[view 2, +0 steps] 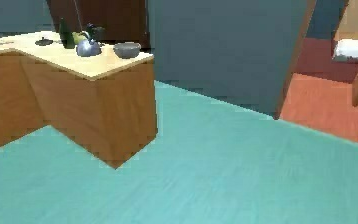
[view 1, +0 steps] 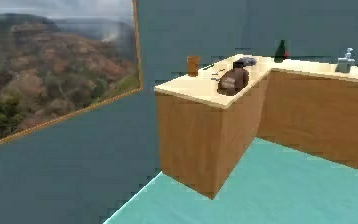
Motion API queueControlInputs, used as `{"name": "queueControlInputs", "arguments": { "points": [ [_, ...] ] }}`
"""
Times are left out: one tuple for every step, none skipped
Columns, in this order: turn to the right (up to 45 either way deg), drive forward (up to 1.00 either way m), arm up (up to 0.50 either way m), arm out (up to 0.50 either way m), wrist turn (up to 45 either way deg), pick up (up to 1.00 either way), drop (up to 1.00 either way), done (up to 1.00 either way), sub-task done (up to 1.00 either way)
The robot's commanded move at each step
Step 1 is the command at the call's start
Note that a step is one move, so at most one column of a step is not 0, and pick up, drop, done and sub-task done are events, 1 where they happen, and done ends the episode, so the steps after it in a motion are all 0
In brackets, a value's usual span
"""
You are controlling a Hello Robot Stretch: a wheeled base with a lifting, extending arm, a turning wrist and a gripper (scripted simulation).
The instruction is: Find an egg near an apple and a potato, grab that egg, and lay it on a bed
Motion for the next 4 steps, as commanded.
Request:
{"name": "queueControlInputs", "arguments": {
  "points": [
    [45.0,0.0,0.0,0.0,0.0,0.0,0.0,0.0,0.0],
    [15.0,0.0,0.0,0.0,0.0,0.0,0.0,0.0,0.0],
    [0.0,0.1,0.0,0.0,0.0,0.0,0.0,0.0,0.0],
    [-45.0,0.0,0.0,0.0,0.0,0.0,0.0,0.0,0.0]
  ]
}}
